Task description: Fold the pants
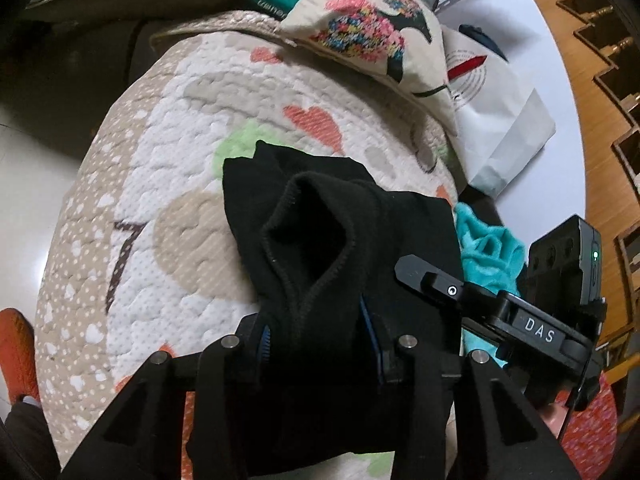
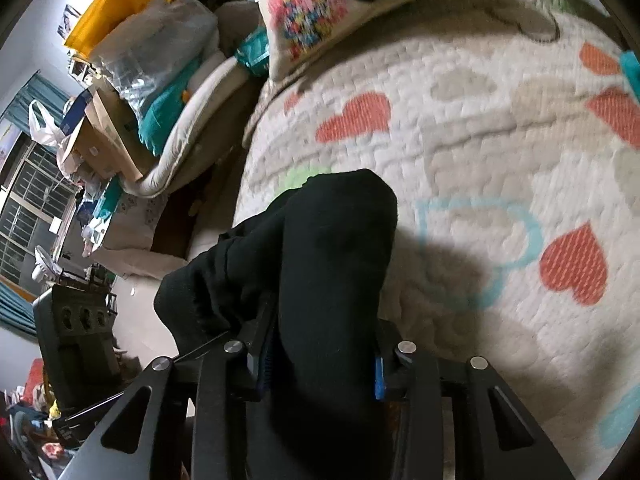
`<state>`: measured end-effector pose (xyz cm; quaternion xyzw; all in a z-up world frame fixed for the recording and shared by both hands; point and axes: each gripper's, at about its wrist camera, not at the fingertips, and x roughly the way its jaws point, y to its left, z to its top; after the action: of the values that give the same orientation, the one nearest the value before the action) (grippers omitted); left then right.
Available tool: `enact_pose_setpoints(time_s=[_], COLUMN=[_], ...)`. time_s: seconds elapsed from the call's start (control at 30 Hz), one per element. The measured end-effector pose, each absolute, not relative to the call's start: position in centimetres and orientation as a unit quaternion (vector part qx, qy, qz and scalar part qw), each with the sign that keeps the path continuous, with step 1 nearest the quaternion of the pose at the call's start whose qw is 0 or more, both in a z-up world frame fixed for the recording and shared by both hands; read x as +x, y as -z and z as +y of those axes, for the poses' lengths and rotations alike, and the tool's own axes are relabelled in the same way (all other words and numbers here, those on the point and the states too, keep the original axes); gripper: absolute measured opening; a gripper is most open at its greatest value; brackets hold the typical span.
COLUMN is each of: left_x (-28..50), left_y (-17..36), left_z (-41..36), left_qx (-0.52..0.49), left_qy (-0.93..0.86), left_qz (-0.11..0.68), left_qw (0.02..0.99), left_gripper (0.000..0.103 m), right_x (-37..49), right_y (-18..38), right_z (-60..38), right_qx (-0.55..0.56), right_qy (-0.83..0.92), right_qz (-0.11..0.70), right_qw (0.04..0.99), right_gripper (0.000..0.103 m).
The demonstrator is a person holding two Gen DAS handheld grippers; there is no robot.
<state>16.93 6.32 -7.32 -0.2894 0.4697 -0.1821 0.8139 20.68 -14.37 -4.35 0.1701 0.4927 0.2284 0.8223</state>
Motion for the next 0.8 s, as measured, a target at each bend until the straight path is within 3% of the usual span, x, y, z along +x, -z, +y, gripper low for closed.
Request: enact_pose_setpoints(time_s=[0.33,0.8], left_x=[20.3,26.8], left_y=[6.1,9.9], left_z=[4.5,5.1], left_qx=[-0.290,-0.303], left_qy=[0.182,0.141], left_qz=[0.460,0.482], left_qw=[0.819,0.810], left_gripper=[0.036,0.036], right_x=[23.3,29.1], right_y=[3.0,4.6], right_z=[-16.3,-15.2], right_qx=[0.185,0.156], right_qy=[-0.214,-0.191], right_qz=[0.468,0.476], right_qw=[0.837,0.844], right_gripper=[0.040,0.040])
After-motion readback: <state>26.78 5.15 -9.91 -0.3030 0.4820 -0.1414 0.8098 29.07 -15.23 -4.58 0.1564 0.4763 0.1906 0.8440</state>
